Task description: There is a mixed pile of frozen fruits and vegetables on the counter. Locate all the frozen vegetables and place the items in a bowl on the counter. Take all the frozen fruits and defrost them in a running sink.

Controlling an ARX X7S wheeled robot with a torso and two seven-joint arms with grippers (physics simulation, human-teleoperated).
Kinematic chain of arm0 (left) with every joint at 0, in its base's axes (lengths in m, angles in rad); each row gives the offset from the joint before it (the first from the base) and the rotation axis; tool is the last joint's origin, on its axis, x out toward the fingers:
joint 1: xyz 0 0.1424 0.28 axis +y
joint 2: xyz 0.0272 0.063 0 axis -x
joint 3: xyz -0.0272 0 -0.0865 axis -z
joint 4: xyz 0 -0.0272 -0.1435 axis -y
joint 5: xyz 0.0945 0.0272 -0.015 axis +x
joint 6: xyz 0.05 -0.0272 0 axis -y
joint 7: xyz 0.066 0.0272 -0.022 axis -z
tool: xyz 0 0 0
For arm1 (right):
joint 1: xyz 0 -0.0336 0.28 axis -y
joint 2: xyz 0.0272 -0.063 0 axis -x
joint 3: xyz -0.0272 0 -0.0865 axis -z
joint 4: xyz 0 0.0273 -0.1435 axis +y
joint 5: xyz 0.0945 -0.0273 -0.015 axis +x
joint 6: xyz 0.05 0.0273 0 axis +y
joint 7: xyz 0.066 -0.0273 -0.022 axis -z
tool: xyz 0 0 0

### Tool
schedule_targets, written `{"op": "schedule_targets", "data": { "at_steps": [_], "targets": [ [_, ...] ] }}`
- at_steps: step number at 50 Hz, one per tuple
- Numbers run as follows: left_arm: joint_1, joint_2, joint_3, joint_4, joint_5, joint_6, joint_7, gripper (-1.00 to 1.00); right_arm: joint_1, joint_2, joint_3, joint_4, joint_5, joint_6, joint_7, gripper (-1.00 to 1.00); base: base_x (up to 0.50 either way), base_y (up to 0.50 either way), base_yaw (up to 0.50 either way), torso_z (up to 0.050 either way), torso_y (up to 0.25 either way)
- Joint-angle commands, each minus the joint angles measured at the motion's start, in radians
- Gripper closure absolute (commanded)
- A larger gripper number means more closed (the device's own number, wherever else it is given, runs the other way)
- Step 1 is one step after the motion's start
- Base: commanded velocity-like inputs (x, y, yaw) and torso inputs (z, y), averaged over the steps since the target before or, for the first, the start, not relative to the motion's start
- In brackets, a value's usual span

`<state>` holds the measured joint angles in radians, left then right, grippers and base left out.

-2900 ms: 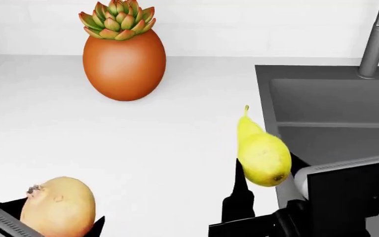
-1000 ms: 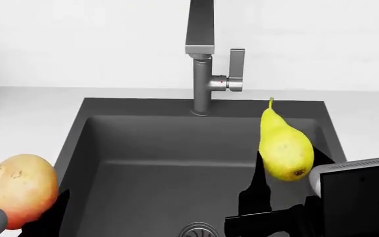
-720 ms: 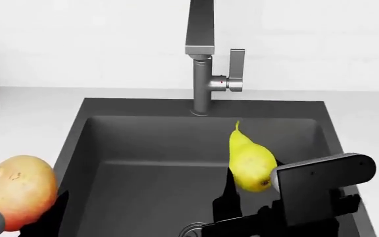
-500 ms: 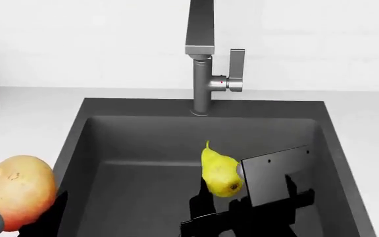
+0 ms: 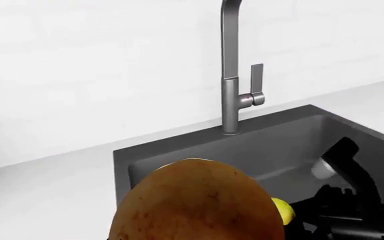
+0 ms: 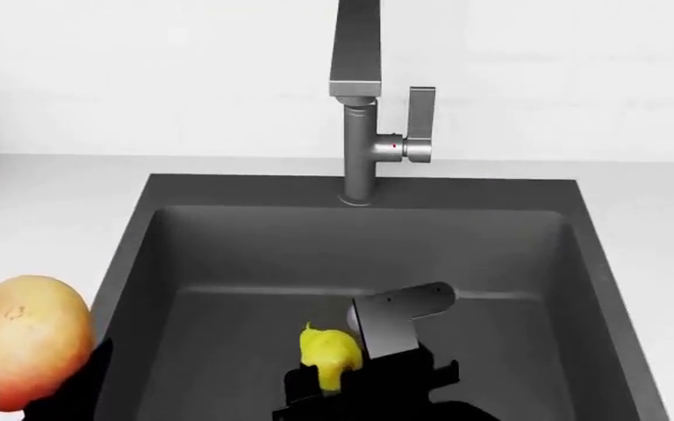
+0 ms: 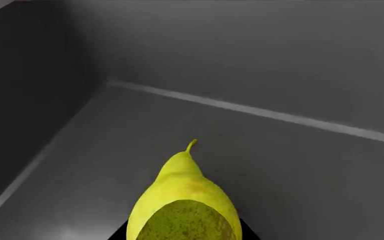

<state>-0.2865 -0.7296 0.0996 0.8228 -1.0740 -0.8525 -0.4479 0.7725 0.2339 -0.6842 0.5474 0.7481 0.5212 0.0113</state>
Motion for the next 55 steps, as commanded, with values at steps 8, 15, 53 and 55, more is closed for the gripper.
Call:
{"op": "schedule_targets", "data": {
  "at_steps": [8, 15, 53, 55],
  "targets": [
    [-0.01, 0.001, 0.0, -0.005, -0.017, 0.013, -0.019, 1.0, 0.041, -0.098, -0.058, 0.245, -0.098, -0.116, -0.108, 1.0, 0.0, 0.0, 0.0, 0.001, 0.0],
    [0.003, -0.008, -0.004, 0.001, -0.015, 0.021, -0.012, 1.0, 0.012, -0.05, -0.036, 0.112, -0.083, -0.115, -0.044, -1.0, 0.0, 0.0, 0.0, 0.0, 0.0],
    [-0.001, 0.01, 0.054, -0.011, 0.021, 0.025, -0.003, 1.0, -0.233, 0.504, 0.387, -1.211, 0.474, 0.227, 0.681, -1.0, 0.0, 0.0, 0.0, 0.0, 0.001],
    [0.003, 0.013, 0.06, -0.013, 0.026, 0.027, 0.002, 1.0, -0.281, 0.546, 0.431, -1.275, 0.492, 0.209, 0.727, -1.0, 0.0, 0.0, 0.0, 0.0, 0.0]
  ]
}}
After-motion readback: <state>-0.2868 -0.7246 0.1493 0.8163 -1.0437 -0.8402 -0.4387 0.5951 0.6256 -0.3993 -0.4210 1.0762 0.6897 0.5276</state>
